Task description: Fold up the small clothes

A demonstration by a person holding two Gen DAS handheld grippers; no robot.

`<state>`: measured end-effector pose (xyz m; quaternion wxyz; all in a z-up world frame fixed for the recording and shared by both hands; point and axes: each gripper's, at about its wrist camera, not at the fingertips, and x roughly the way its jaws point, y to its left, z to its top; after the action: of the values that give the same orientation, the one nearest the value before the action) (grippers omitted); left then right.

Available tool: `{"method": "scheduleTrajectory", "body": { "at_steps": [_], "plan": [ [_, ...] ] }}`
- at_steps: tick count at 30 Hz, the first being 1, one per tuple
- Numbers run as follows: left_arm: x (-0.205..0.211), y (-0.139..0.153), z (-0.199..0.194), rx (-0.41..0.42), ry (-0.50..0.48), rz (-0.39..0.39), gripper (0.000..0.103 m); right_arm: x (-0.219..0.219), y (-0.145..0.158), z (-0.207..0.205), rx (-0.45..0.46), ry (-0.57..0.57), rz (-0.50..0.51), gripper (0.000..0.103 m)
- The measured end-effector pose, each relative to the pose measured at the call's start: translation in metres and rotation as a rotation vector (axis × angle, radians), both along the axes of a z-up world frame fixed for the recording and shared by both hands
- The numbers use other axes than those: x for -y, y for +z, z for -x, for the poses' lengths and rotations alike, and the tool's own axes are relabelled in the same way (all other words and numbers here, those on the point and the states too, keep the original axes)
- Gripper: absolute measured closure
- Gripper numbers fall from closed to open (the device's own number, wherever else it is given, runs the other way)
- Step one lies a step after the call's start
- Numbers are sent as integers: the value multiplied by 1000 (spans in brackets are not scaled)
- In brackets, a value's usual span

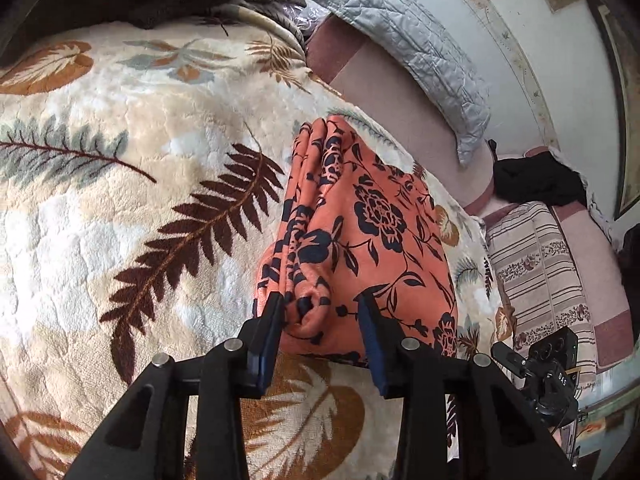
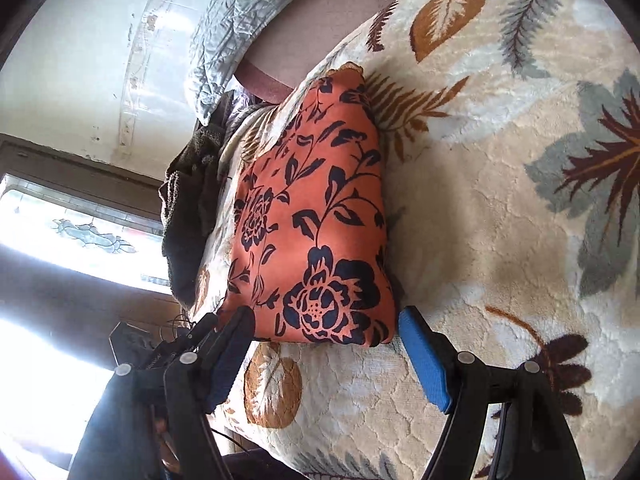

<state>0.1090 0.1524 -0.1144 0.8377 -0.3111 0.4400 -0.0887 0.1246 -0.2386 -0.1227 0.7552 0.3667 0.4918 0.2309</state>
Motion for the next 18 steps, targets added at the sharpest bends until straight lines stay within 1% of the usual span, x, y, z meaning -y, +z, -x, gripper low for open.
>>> {"method": "scheduleTrajectory", "body": {
  "at_steps": [2, 4, 5, 6, 8, 10, 12, 14, 18],
  "plan": [
    [0, 4, 3, 19, 15, -20, 64, 0, 4, 2, 13, -2, -2, 26],
    [2, 9, 5, 40, 33, -62, 63, 0, 5, 4, 23, 1, -2, 25],
    [4, 12, 4, 52, 45, -88, 58, 0, 5, 5, 23, 3, -4, 25],
    [6, 14, 4, 56, 60, -119, 48, 1, 3, 4, 19, 2, -1, 25],
    [9, 20, 1, 65, 98, -171, 39, 1, 0, 3, 9, 3, 8, 25],
    [14, 25, -5, 84, 111, -243, 38, 2, -2, 0, 5, -2, 20, 25],
    [22, 27, -11, 94, 103, -304, 37, 1, -2, -4, 5, -6, 20, 25],
    [31, 28, -18, 94, 94, -353, 37, -1, -2, -6, 7, 0, 29, 25],
    [42, 29, -20, 125, 85, -418, 35, -8, 1, -6, 15, 21, 73, 25]
  ]
}}
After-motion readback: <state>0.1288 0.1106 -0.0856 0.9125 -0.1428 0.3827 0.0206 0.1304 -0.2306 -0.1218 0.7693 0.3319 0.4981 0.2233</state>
